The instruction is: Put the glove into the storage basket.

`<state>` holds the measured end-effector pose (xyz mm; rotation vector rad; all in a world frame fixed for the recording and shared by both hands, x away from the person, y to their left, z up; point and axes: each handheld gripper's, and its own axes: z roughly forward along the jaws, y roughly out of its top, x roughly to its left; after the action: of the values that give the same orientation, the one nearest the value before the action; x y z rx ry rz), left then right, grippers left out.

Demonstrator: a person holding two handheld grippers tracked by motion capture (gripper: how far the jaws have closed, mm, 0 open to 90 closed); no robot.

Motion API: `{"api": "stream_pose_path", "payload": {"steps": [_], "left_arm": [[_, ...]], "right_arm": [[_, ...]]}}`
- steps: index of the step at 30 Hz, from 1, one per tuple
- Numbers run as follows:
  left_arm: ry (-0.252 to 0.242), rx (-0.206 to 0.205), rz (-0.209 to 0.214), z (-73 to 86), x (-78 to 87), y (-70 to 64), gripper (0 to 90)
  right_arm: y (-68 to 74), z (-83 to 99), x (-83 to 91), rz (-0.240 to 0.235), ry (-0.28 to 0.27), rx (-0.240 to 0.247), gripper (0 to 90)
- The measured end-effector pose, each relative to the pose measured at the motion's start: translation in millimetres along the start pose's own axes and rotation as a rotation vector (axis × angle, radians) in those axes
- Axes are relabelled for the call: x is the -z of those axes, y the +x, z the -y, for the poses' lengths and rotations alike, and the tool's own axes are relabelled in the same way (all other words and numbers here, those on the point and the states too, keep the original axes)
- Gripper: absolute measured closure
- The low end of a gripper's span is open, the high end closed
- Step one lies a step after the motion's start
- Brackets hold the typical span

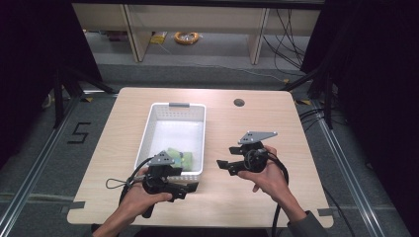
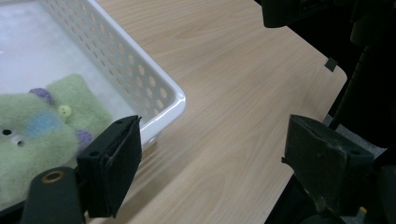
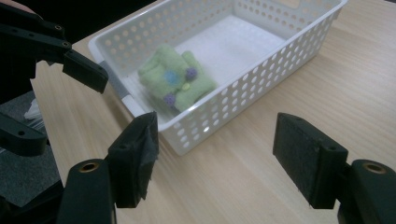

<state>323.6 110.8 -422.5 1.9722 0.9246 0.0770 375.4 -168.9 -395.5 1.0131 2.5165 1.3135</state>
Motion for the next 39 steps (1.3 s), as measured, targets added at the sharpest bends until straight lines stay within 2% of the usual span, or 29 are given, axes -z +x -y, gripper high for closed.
{"api": "stream_pose_path", "payload": {"steps": [3, 4, 5, 7, 9, 10, 11, 12, 13, 14, 15, 18, 19, 21, 23, 24, 25, 29, 33, 36, 37, 38, 39], "left_arm": [[-0.009, -0.012, 0.002, 2.0, -1.8, -4.1, 18.4], [-0.006, -0.014, 0.005, 2.2, -1.8, -4.9, 18.4], [-0.013, -0.016, 0.006, 3.1, -2.5, -6.4, 18.4], [-0.016, -0.023, 0.013, 4.0, -3.5, -7.6, 18.3], [-0.015, -0.034, 0.004, 5.4, -4.7, -9.8, 18.4], [-0.012, -0.034, 0.019, 6.3, -5.4, -9.8, 18.4], [-0.014, -0.028, 0.015, 7.0, -6.2, -10.9, 18.3], [-0.008, -0.029, 0.013, 7.7, -6.5, -11.6, 18.4], [-0.012, -0.025, 0.015, 8.6, -7.3, -12.2, 18.3], [-0.004, -0.026, 0.019, 9.5, -7.5, -12.2, 18.4], [-0.007, -0.022, 0.015, 10.3, -8.2, -13.2, 18.4], [-0.001, -0.025, 0.032, 13.4, -10.5, -14.2, 18.3], [-0.004, -0.023, 0.028, 15.0, -11.6, -15.3, 18.0], [-0.005, -0.023, 0.043, 17.0, -13.4, -15.2, 17.6], [0.000, -0.020, 0.037, 18.2, -13.7, -16.0, 17.1], [-0.005, -0.014, 0.035, 19.7, -14.5, -16.4, 16.9], [-0.001, -0.022, 0.047, 21.0, -15.0, -15.3, 16.6], [0.004, -0.016, 0.043, 24.4, -16.2, -15.0, 15.8], [0.002, -0.020, 0.039, 28.1, -18.0, -16.0, 15.8], [0.001, -0.026, 0.042, 30.2, -19.7, -16.4, 15.8], [0.010, -0.030, 0.041, 30.7, -19.4, -16.6, 15.8], [0.001, -0.029, 0.038, 32.1, -20.2, -17.2, 15.8], [0.002, -0.030, 0.032, 32.7, -20.0, -17.7, 15.8]], "right_arm": [[-1.3, 6.5, 3.8, 0.004, -0.013, 0.012, 31.9], [0.8, 8.9, 5.8, 0.015, -0.010, -0.007, 31.8], [-0.2, 11.2, 6.5, 0.019, -0.016, 0.001, 31.8], [-0.7, 15.5, 8.8, 0.011, -0.018, 0.004, 31.6], [-0.7, 20.8, 11.3, 0.002, -0.027, -0.018, 31.2], [-2.3, 21.6, 11.8, 0.005, -0.029, -0.008, 31.1], [-1.3, 24.6, 14.3, 0.015, -0.028, -0.024, 31.0], [-3.7, 26.8, 14.1, 0.009, -0.040, -0.002, 31.0], [-1.7, 29.0, 16.9, 0.008, -0.028, -0.033, 30.8], [-2.5, 31.6, 18.0, 0.018, -0.033, -0.027, 30.3], [-4.0, 34.0, 17.9, 0.007, -0.044, -0.020, 29.8], [-3.6, 40.5, 21.0, 0.013, -0.037, -0.021, 27.4], [-3.9, 42.4, 21.4, 0.030, -0.043, -0.002, 26.6], [-2.4, 47.3, 22.1, 0.007, -0.038, -0.007, 25.2], [-0.2, 51.0, 23.3, 0.015, -0.031, -0.014, 23.7], [-1.3, 52.8, 23.4, 0.011, -0.038, 0.000, 22.9], [0.7, 55.6, 23.0, 0.004, -0.046, -0.022, 21.6], [0.1, 62.9, 24.7, 0.010, -0.043, -0.027, 21.2], [-3.0, 68.0, 25.6, 0.022, -0.048, -0.011, 21.2], [-2.2, 71.9, 26.2, 0.013, -0.043, -0.035, 21.2], [-3.7, 72.5, 27.2, 0.031, -0.044, -0.013, 21.2], [-4.0, 74.2, 26.5, 0.014, -0.048, -0.024, 21.2], [-3.6, 75.3, 27.5, 0.037, -0.045, -0.024, 21.0]]}}
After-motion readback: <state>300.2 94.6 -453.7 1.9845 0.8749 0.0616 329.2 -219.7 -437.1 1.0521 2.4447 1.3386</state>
